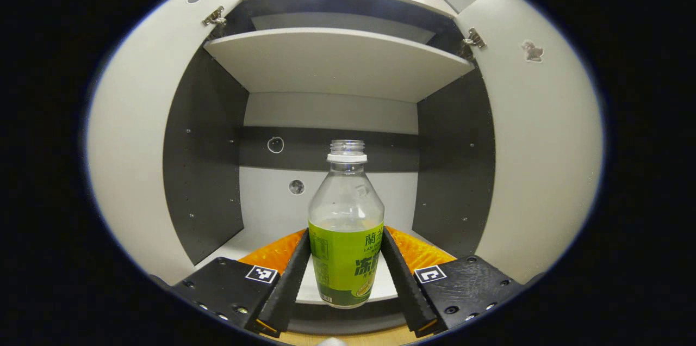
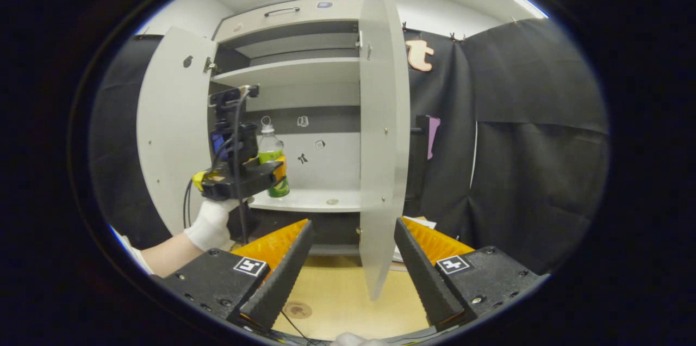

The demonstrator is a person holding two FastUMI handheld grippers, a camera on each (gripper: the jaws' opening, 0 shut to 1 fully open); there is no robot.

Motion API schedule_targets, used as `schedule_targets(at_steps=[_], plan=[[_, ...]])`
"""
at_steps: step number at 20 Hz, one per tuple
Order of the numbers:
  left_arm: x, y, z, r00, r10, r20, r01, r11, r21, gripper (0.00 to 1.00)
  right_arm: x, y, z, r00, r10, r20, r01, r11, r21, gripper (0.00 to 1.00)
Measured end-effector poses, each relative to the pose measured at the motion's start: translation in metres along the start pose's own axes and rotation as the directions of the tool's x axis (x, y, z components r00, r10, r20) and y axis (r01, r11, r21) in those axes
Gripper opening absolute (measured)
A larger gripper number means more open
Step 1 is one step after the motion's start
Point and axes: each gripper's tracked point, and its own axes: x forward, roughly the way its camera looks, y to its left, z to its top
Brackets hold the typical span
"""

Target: Grasp the bottle in the cabinet with the left hand and place it on the coaster, then close the right door with the right hand and the left door with the left hand.

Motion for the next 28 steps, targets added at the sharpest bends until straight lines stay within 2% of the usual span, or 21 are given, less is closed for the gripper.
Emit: schedule_targets(at_steps=[6,7,8,10,11,12,13,14,15,28], plan=[[-0.087,-0.009,-0.018,0.998,-0.069,0.004,0.07,0.996,-0.053,0.76,-0.013,-0.013,-0.013,1.0,-0.014,-0.001,0.014,1.0,0.01,0.99],[-0.099,-0.011,-0.026,0.997,-0.078,-0.005,0.077,0.996,-0.048,0.76,-0.014,-0.015,-0.015,1.0,-0.012,0.003,0.012,1.0,0.008,0.95],[-0.11,-0.013,-0.035,0.996,-0.083,-0.017,0.082,0.996,-0.038,0.76,-0.016,-0.016,-0.018,1.0,-0.011,0.007,0.011,1.0,0.004,0.99],[-0.133,-0.017,-0.058,0.994,-0.102,-0.044,0.101,0.995,-0.023,0.76,-0.018,-0.024,-0.025,1.0,-0.019,0.002,0.019,1.0,0.006,0.99],[-0.142,-0.02,-0.069,0.992,-0.112,-0.057,0.111,0.994,-0.016,0.76,-0.019,-0.026,-0.027,1.0,-0.022,-0.004,0.022,1.0,0.013,0.95],[-0.151,-0.022,-0.08,0.991,-0.118,-0.064,0.117,0.993,-0.008,0.76,-0.021,-0.028,-0.029,1.0,-0.025,-0.005,0.025,0.999,0.02,0.99],[-0.159,-0.024,-0.091,0.989,-0.126,-0.075,0.126,0.992,-0.004,0.8,-0.022,-0.029,-0.029,1.0,-0.026,-0.005,0.026,0.999,0.022,0.99],[-0.166,-0.027,-0.101,0.987,-0.135,-0.082,0.135,0.991,-0.004,0.76,-0.023,-0.03,-0.03,1.0,-0.03,-0.007,0.03,0.999,0.019,0.95],[-0.172,-0.028,-0.111,0.987,-0.141,-0.079,0.141,0.99,-0.002,0.76,-0.024,-0.03,-0.031,0.999,-0.033,-0.009,0.034,0.999,0.014,0.99],[-0.229,-0.045,-0.249,0.966,-0.243,-0.091,0.241,0.97,-0.026,0.76,-0.029,-0.043,-0.046,0.994,-0.073,-0.077,0.069,0.996,-0.058,0.99]])
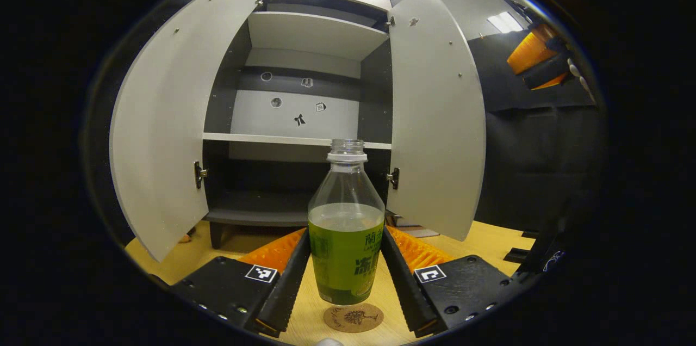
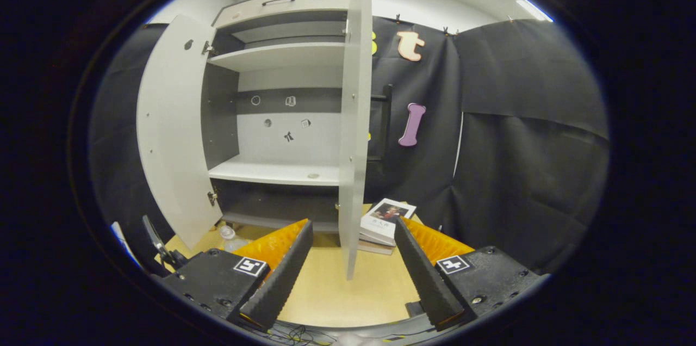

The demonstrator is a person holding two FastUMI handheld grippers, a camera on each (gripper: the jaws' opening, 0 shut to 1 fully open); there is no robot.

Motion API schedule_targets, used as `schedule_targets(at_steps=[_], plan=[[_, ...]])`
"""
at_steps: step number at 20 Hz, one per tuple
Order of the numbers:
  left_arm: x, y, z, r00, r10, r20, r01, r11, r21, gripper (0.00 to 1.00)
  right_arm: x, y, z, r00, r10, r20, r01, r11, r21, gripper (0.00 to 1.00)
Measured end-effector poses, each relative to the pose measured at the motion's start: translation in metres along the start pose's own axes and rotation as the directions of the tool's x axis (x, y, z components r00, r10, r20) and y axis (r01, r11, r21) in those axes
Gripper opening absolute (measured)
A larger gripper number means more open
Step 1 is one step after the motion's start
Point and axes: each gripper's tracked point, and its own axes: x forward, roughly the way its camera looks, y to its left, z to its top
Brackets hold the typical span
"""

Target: Grasp the bottle in the cabinet with the left hand and place it on the coaster, then close the right door with the right hand and the left door with the left hand.

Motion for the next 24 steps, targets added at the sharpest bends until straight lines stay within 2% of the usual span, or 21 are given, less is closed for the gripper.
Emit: schedule_targets(at_steps=[5,6,7,8,9,10,11,12,17,18,19,20,24], plan=[[0.005,-0.01,-0.042,0.999,-0.043,-0.029,0.043,0.999,0.002,0.77,0.003,0.001,-0.005,0.999,-0.007,-0.034,0.006,0.999,-0.036,0.99],[0.005,-0.009,-0.051,0.998,-0.044,-0.037,0.044,0.999,0.007,0.77,0.004,0.003,-0.006,0.999,-0.007,-0.041,0.005,0.999,-0.049,0.95],[0.006,-0.009,-0.057,0.998,-0.045,-0.038,0.045,0.999,0.009,0.77,0.004,0.005,-0.005,0.999,-0.006,-0.047,0.003,0.998,-0.055,0.99],[0.006,-0.009,-0.063,0.998,-0.046,-0.043,0.047,0.999,0.006,0.77,0.004,0.006,-0.005,0.999,-0.003,-0.053,0.0,0.998,-0.056,0.95],[0.006,-0.009,-0.068,0.998,-0.047,-0.051,0.047,0.999,-0.002,0.77,0.005,0.009,-0.005,0.998,0.001,-0.059,-0.004,0.999,-0.054,0.99],[0.006,-0.009,-0.072,0.997,-0.049,-0.054,0.048,0.999,-0.013,0.78,0.006,0.012,-0.005,0.998,0.004,-0.062,-0.008,0.999,-0.054,0.99],[0.006,-0.009,-0.077,0.997,-0.049,-0.059,0.048,0.999,-0.022,0.78,0.007,0.015,-0.004,0.998,0.006,-0.064,-0.01,0.998,-0.061,0.95],[0.004,-0.01,-0.077,0.997,-0.052,-0.053,0.051,0.998,-0.022,0.77,0.008,0.017,-0.005,0.998,0.008,-0.068,-0.013,0.998,-0.069,0.99],[0.001,-0.013,-0.077,0.996,-0.07,-0.053,0.07,0.998,-0.004,0.77,0.013,0.028,-0.01,0.995,0.032,-0.094,-0.039,0.997,-0.069,0.95],[0.0,-0.012,-0.077,0.996,-0.065,-0.056,0.065,0.998,-0.002,0.78,0.014,0.031,-0.011,0.995,0.036,-0.096,-0.043,0.997,-0.067,0.99],[-0.001,-0.011,-0.076,0.997,-0.058,-0.057,0.058,0.998,0.0,0.8,0.015,0.033,-0.012,0.994,0.041,-0.099,-0.048,0.996,-0.07,0.99],[-0.002,-0.01,-0.073,0.997,-0.045,-0.061,0.046,0.999,0.006,0.96,0.016,0.034,-0.014,0.994,0.039,-0.104,-0.047,0.996,-0.081,0.95],[-0.005,-0.009,-0.057,0.998,-0.041,-0.056,0.043,0.998,0.047,0.97,0.016,0.044,-0.013,0.994,0.068,-0.085,-0.076,0.993,-0.09,0.99]])
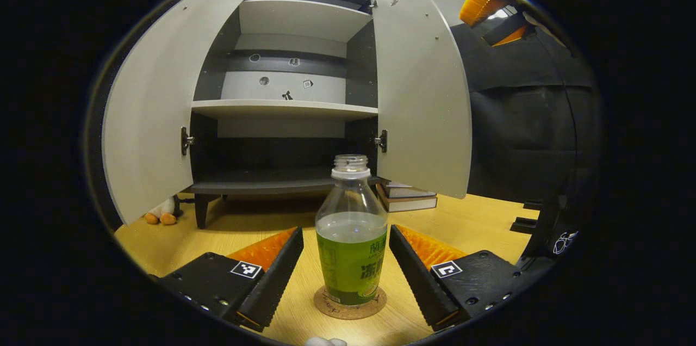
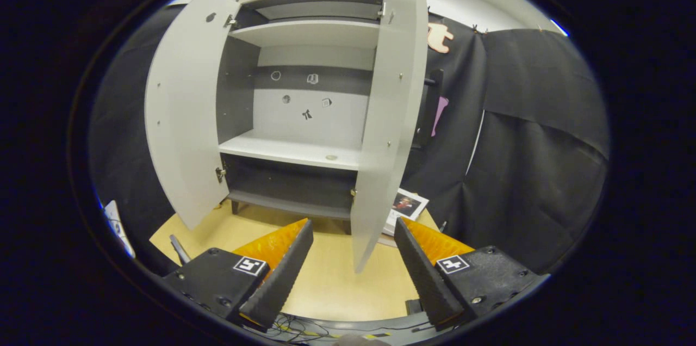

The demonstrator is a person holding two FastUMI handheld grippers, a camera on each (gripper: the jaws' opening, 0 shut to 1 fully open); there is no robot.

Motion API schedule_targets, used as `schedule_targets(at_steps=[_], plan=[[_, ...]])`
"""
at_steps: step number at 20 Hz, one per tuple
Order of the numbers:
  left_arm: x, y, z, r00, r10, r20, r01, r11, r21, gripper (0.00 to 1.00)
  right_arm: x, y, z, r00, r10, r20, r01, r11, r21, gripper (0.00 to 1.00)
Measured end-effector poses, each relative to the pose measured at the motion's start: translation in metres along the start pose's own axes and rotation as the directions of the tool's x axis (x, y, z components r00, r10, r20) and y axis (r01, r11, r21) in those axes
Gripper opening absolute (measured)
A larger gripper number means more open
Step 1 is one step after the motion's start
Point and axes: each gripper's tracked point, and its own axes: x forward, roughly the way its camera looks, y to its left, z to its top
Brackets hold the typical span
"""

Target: Grasp the bottle in the cabinet with the left hand and place it on the coaster, then close the right door with the right hand and the left door with the left hand.

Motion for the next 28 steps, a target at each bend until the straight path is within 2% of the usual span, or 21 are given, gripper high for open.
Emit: schedule_targets(at_steps=[2,8,9,10,11,13,14,18,19,21,22,23,25,26,28], plan=[[-0.003,0.001,0.016,1.0,0.012,0.012,-0.012,1.0,0.004,0.97,0.001,0.004,0.001,1.0,0.015,0.007,-0.015,1.0,0.009,0.95],[-0.019,0.017,0.09,0.991,0.094,0.095,-0.095,0.995,-0.001,0.97,0.006,0.021,0.013,0.997,0.073,0.037,-0.074,0.997,0.017,0.96],[-0.024,0.02,0.104,0.989,0.109,0.102,-0.109,0.994,-0.006,0.97,0.005,0.023,0.018,0.995,0.081,0.05,-0.082,0.997,0.015,0.99],[-0.03,0.025,0.121,0.985,0.126,0.119,-0.126,0.992,-0.009,0.97,0.005,0.026,0.022,0.994,0.089,0.063,-0.09,0.996,0.013,0.95],[-0.035,0.031,0.138,0.98,0.147,0.131,-0.147,0.989,-0.009,0.97,0.003,0.029,0.027,0.992,0.097,0.079,-0.098,0.995,0.014,0.99],[-0.048,0.043,0.168,0.973,0.178,0.144,-0.179,0.984,-0.006,0.97,0.0,0.033,0.034,0.988,0.114,0.106,-0.115,0.993,0.012,0.99],[-0.055,0.048,0.184,0.97,0.195,0.146,-0.196,0.981,-0.007,0.97,-0.001,0.036,0.037,0.986,0.121,0.118,-0.123,0.992,0.012,0.95],[-0.083,0.075,0.225,0.959,0.266,0.101,-0.261,0.964,-0.059,0.97,-0.009,0.046,0.054,0.972,0.158,0.176,-0.164,0.986,0.017,0.95],[-0.089,0.084,0.232,0.953,0.292,0.08,-0.287,0.955,-0.074,0.97,-0.012,0.047,0.058,0.968,0.161,0.19,-0.167,0.986,0.019,0.99],[-0.106,0.104,0.246,0.936,0.349,0.039,-0.344,0.935,-0.089,0.97,-0.017,0.048,0.065,0.96,0.175,0.218,-0.185,0.982,0.028,0.99],[-0.115,0.114,0.251,0.925,0.379,0.025,-0.375,0.922,-0.091,0.97,-0.017,0.046,0.066,0.958,0.178,0.223,-0.19,0.981,0.034,0.95],[-0.123,0.124,0.256,0.914,0.406,0.018,-0.403,0.911,-0.092,0.97,-0.018,0.044,0.068,0.955,0.185,0.233,-0.199,0.979,0.038,0.99],[-0.14,0.137,0.269,0.89,0.455,0.029,-0.452,0.888,-0.081,0.96,-0.021,0.035,0.073,0.948,0.188,0.257,-0.208,0.977,0.052,0.99],[-0.149,0.142,0.275,0.876,0.481,0.033,-0.478,0.875,-0.073,0.95,-0.021,0.03,0.073,0.946,0.193,0.262,-0.215,0.975,0.058,0.96],[-0.159,0.144,0.287,0.854,0.519,0.042,-0.516,0.855,-0.06,0.95,-0.021,0.013,0.074,0.944,0.195,0.265,-0.22,0.973,0.068,0.99]])
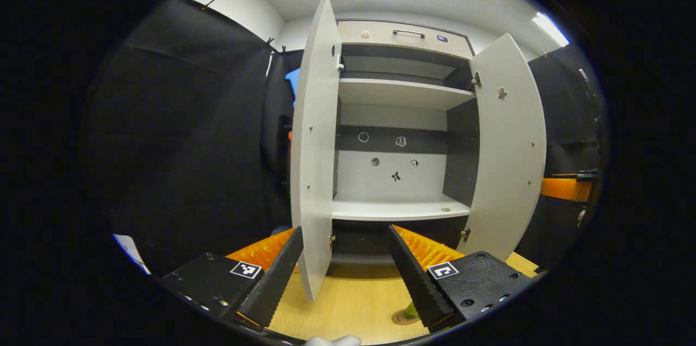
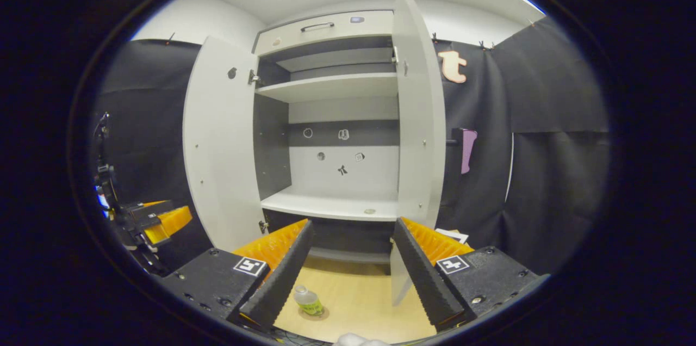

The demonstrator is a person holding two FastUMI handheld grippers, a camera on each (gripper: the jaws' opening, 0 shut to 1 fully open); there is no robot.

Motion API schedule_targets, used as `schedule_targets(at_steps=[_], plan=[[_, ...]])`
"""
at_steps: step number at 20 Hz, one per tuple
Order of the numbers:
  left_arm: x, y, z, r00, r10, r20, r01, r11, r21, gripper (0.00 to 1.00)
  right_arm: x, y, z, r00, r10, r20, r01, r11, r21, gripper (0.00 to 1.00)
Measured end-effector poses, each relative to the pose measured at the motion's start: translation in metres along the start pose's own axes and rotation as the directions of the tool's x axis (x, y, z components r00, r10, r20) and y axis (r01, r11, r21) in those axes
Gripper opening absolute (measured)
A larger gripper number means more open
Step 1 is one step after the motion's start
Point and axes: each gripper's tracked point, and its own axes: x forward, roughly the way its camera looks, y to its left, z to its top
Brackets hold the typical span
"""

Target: Grasp the bottle in the cabinet with the left hand and place it on the coaster, then close the right door with the right hand and the left door with the left hand.

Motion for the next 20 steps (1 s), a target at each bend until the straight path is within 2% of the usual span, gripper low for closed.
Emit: schedule_targets(at_steps=[3,7,8,9,10,11,13,16,17,20], plan=[[-0.006,-0.005,0.009,0.999,0.043,0.001,-0.043,0.999,-0.002,0.95,-0.007,-0.043,0.009,1.0,-0.024,0.007,0.024,1.0,-0.004,0.99],[-0.01,-0.037,0.012,0.999,0.047,-0.017,-0.046,0.999,0.015,0.95,-0.016,-0.118,0.023,0.997,-0.077,0.025,0.077,0.997,-0.006,0.99],[-0.009,-0.049,0.015,0.999,0.045,-0.015,-0.045,0.999,0.012,0.95,-0.016,-0.143,0.025,0.995,-0.097,0.023,0.097,0.995,-0.006,0.95],[-0.007,-0.06,0.018,0.999,0.042,-0.013,-0.042,0.999,0.01,0.95,-0.013,-0.164,0.027,0.993,-0.113,0.021,0.113,0.994,-0.002,0.99],[-0.005,-0.068,0.02,0.999,0.05,-0.014,-0.05,0.999,0.011,0.95,-0.01,-0.183,0.031,0.992,-0.124,0.02,0.124,0.992,0.008,0.95],[-0.005,-0.074,0.022,0.998,0.056,-0.014,-0.056,0.998,0.01,0.95,-0.007,-0.2,0.035,0.991,-0.135,0.02,0.134,0.991,0.022,0.98],[-0.008,-0.088,0.023,0.998,0.067,-0.016,-0.067,0.998,0.009,0.95,0.003,-0.226,0.046,0.99,-0.14,0.034,0.138,0.989,0.05,0.99],[-0.013,-0.101,0.025,0.995,0.095,-0.019,-0.094,0.995,0.015,0.95,0.024,-0.236,0.059,0.994,-0.096,0.051,0.093,0.994,0.065,0.95],[-0.015,-0.104,0.026,0.994,0.11,-0.023,-0.109,0.994,0.02,0.95,0.034,-0.234,0.062,0.996,-0.07,0.055,0.066,0.996,0.065,0.99],[-0.021,-0.11,0.021,0.989,0.144,-0.033,-0.143,0.989,0.029,0.95,0.059,-0.216,0.066,0.999,0.013,0.052,-0.016,0.998,0.063,0.99]])
